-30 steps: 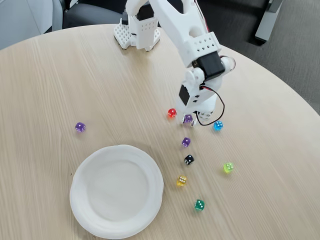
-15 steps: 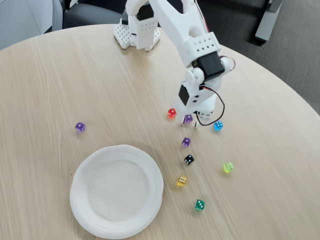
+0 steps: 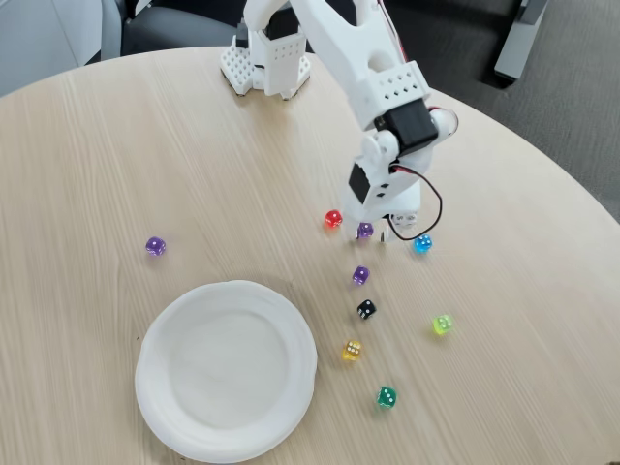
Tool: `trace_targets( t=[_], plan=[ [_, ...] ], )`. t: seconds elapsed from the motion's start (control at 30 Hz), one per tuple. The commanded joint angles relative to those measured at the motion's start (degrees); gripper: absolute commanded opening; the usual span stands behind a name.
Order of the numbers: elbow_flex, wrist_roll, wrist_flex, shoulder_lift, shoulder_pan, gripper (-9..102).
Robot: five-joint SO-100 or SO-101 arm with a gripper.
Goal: Pick a purple dice and put it in the plate.
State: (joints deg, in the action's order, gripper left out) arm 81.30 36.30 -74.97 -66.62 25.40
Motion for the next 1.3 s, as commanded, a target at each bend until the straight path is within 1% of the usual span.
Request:
trace_targets(
  t=[0.0,0.4,0.7,1.07,1.27],
  plan=[
    [-1.49,-2.20,-0.26,-0.44,-0.53,13],
    [-1.49,-13.01,0.35,-0.44,-0.88,13],
    [-1.49,-13.27,-0.18,0.53,-1.32,13],
    [-1.58,-14.15,-0.18,1.85,-5.36,14],
    [-1.49,-10.46,-0.35,1.05,-4.75,14]
  ],
)
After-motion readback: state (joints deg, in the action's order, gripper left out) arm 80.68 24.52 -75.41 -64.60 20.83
